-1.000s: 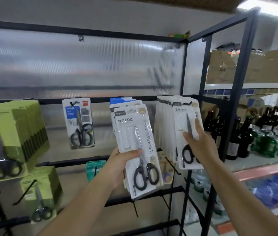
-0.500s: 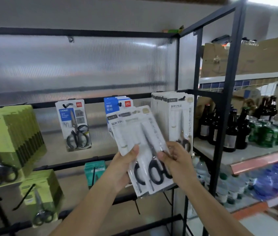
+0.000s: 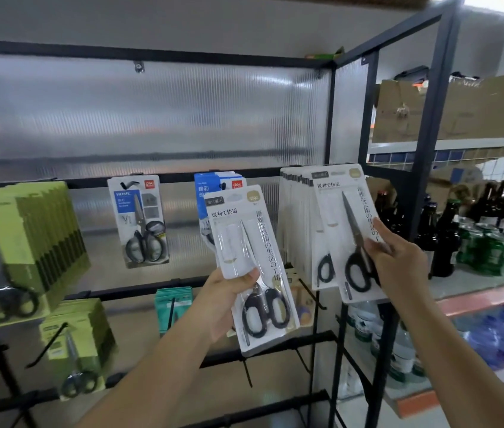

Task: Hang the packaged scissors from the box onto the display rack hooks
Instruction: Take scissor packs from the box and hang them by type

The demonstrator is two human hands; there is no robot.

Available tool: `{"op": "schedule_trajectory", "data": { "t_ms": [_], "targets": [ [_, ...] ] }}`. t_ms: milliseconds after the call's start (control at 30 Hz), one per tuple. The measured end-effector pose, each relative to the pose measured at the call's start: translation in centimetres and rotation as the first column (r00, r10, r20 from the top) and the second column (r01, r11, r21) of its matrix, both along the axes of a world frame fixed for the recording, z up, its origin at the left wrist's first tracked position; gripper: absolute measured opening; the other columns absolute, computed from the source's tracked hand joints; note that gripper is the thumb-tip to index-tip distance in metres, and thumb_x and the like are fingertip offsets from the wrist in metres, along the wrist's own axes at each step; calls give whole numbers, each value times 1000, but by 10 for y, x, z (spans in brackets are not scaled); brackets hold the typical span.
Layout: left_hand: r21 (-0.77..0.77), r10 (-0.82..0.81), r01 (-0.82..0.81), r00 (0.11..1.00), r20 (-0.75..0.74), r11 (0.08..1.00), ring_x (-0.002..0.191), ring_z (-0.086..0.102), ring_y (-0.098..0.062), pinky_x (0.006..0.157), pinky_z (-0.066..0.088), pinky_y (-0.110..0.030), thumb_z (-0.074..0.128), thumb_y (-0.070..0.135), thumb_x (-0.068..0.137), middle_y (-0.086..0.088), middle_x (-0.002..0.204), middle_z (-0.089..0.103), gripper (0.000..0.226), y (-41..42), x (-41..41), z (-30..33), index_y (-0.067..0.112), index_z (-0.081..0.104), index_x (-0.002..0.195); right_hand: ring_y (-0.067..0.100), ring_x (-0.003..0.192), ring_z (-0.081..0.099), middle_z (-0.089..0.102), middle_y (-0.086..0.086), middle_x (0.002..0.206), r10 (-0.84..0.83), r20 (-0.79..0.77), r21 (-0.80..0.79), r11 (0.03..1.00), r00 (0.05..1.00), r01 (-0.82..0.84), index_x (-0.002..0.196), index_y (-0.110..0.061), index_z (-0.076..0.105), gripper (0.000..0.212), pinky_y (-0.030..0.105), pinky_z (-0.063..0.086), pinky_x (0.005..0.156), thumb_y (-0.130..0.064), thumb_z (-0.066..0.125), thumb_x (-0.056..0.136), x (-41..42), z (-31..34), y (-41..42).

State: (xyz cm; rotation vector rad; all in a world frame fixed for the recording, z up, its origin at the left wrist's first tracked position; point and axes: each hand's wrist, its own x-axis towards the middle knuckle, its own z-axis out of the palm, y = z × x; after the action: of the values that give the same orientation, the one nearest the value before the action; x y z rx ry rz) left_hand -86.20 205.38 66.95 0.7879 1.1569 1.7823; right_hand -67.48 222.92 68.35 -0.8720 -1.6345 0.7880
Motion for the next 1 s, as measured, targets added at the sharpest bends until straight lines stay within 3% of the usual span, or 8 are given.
{"op": "schedule_trajectory", "data": {
  "t_ms": [133, 300, 467, 600, 767, 833, 933, 1000],
  "targets": [
    [-4, 13, -13, 1000, 5, 1000, 87, 71, -27, 64, 57, -34, 66, 8, 70, -14, 102, 72, 40, -5, -1, 1, 7, 64, 110, 5, 30, 29, 50, -16, 46, -22, 75, -22, 999, 997, 24, 132, -26, 50, 42, 11, 24, 31, -16, 57, 92, 5, -2, 5],
    [-10, 31, -31, 999, -14, 999, 81, 72, -23, 58, 56, -28, 64, 4, 77, -12, 97, 73, 29, -8, 1, 7, 6, 66, 107, 9, 43, 39, 61, -3, 71, -8, 205, -3, 1000, 979, 8, 140, -24, 41, 48, 17, 34, 37, -23, 54, 93, -6, 4, 6],
    [-13, 42, -42, 999, -4, 999, 77, 72, -21, 55, 56, -27, 62, 1, 81, -11, 93, 74, 22, -8, 6, 10, 8, 67, 101, 8, 46, 46, 55, -11, 70, -4, 249, 13, 1000, 968, 1, 142, -23, 36, 51, 17, 35, 42, -28, 51, 94, -11, 8, 3],
    [-31, 61, -61, 998, -16, 998, 86, 71, -25, 69, 55, -36, 64, 4, 80, -13, 99, 73, 28, -9, 10, 8, 8, 66, 107, 8, 47, 45, 59, -7, 69, -10, 213, 30, 1000, 977, 4, 141, -23, 39, 49, 9, 34, 36, -31, 51, 94, -9, 4, 1],
    [-38, 71, -72, 997, -25, 997, 89, 70, -28, 75, 54, -40, 62, 4, 81, -13, 101, 72, 28, -17, 10, 7, 10, 65, 108, 9, 47, 43, 62, 8, 65, -32, 263, 66, 998, 964, 15, 144, -34, 30, 50, 24, 35, 46, -38, 45, 96, -2, -17, 0],
    [-42, 84, -85, 996, -21, 995, 91, 70, -29, 77, 54, -41, 63, 4, 81, -13, 101, 72, 27, -21, 8, 7, 9, 66, 108, 15, 60, 52, 63, 9, 76, -30, 319, 39, 999, 947, 18, 145, -36, 24, 52, 29, 39, 54, -36, 44, 97, 1, -26, 2],
    [-53, 131, -134, 990, -53, 990, 98, 67, -30, 88, 51, -43, 65, 5, 80, -13, 103, 72, 30, -25, 5, 8, 6, 65, 111, 30, 102, 51, 48, 17, 121, -107, 472, 24, 994, 875, 109, 146, -30, 28, 54, 37, 44, 86, -25, 48, 96, -4, -33, -2],
    [-47, 145, -150, 985, -89, 988, 98, 67, -28, 86, 52, -40, 65, 5, 80, -11, 102, 72, 32, -26, 3, 8, 4, 65, 113, 27, 117, 42, 40, 14, 133, -133, 380, 78, 991, 915, 111, 141, -22, 40, 52, 34, 37, 98, -17, 56, 91, -10, -31, -16]
  ]
}}
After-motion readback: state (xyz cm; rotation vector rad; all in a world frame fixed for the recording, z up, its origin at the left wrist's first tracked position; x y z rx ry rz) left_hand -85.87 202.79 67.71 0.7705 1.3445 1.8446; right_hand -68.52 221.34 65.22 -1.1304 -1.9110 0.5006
